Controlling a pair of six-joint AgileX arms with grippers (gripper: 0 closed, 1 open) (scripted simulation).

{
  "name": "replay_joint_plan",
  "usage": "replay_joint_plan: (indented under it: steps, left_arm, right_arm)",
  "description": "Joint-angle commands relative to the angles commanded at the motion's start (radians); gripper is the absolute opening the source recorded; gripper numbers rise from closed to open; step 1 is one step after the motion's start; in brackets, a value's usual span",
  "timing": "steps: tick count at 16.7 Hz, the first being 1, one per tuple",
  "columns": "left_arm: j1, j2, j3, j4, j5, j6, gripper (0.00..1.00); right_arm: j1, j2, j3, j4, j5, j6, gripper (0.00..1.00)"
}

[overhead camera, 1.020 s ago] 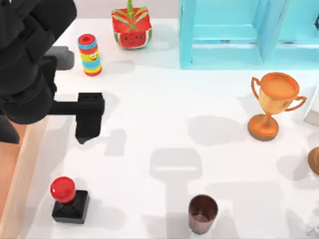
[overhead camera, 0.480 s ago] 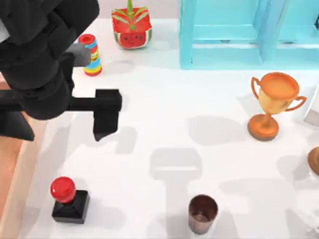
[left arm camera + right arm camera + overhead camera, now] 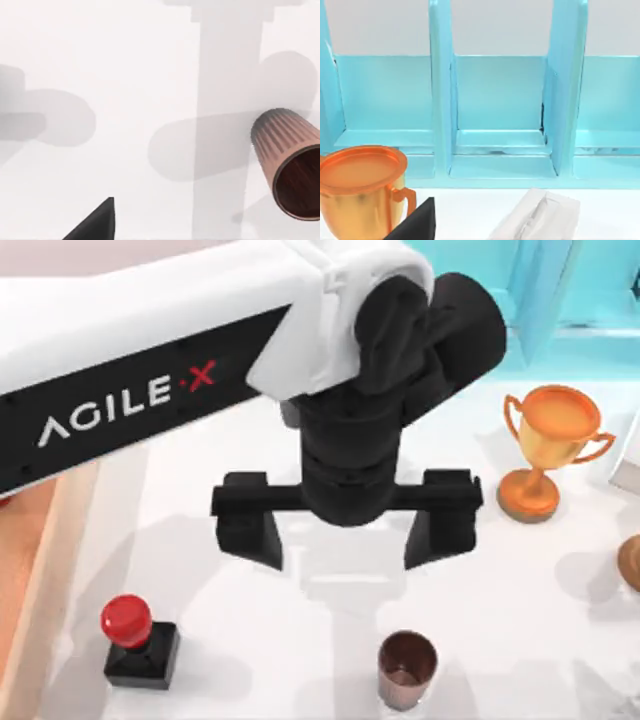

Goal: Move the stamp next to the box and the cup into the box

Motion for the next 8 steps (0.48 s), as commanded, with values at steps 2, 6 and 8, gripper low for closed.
replay_joint_plan:
  steps: [2,6,8]
  left_arm:
    - [-0.085,0.088,0.063,0.013,0.008,-0.085,1.0]
    - [-0.178,0.182,0.131,0.03,0.017,-0.177,1.0]
    - [-0.18,0.184,0.132,0.03,0.018,-0.179,1.0]
  right_arm:
    - [0.0,0.0,0.0,0.0,0.0,0.0,1.0]
    - [0.0,0.0,0.0,0.0,0.0,0.0,1.0]
    - [0.0,0.0,0.0,0.0,0.0,0.0,1.0]
